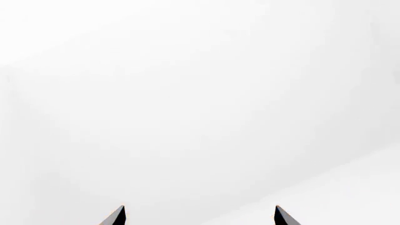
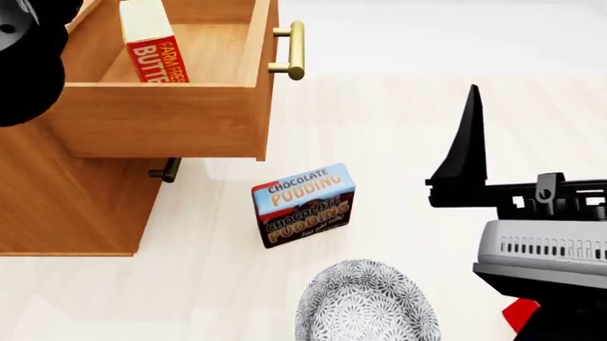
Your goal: Put the butter at the front in the top drawer of the cabinet and close it.
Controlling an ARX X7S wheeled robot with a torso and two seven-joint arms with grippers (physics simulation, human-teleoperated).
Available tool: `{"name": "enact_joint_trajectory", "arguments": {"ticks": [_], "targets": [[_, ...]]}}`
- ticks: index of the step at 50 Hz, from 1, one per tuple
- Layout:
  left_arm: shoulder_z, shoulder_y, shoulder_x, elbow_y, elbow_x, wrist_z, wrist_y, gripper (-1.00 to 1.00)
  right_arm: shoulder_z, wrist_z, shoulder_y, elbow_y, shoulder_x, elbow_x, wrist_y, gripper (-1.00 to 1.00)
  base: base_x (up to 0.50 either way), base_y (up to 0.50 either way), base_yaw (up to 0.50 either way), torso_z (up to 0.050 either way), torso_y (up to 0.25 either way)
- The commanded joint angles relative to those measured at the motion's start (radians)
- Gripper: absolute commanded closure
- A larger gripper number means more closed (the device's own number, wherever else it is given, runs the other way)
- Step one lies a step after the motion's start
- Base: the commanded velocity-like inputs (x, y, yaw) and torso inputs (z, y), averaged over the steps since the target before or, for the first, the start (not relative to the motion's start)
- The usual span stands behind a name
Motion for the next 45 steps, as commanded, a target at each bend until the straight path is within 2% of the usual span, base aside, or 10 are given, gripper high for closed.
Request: {"name": "enact_joint_trajectory", "arguments": {"ticks": [1, 17, 45], "targets": [[-0.059, 0.051, -0.026, 0.165, -0.024, -0.052, 0.107, -1.0, -0.012, -0.011, 0.014, 0.004, -0.007, -0.01, 0.01, -1.0, 0.0, 0.0, 0.0, 0.0, 0.0], [-0.104, 0.103, 0.062, 0.392, -0.041, -0.152, 0.2, -1.0, -0.01, -0.021, 0.007, -0.013, -0.009, -0.023, 0.03, -1.0, 0.0, 0.0, 0.0, 0.0, 0.0], [-0.115, 0.175, 0.169, 0.435, -0.053, -0.158, 0.248, -1.0, 0.006, -0.012, -0.032, -0.019, -0.008, -0.03, 0.03, -1.0, 0.0, 0.0, 0.0, 0.0, 0.0]]}}
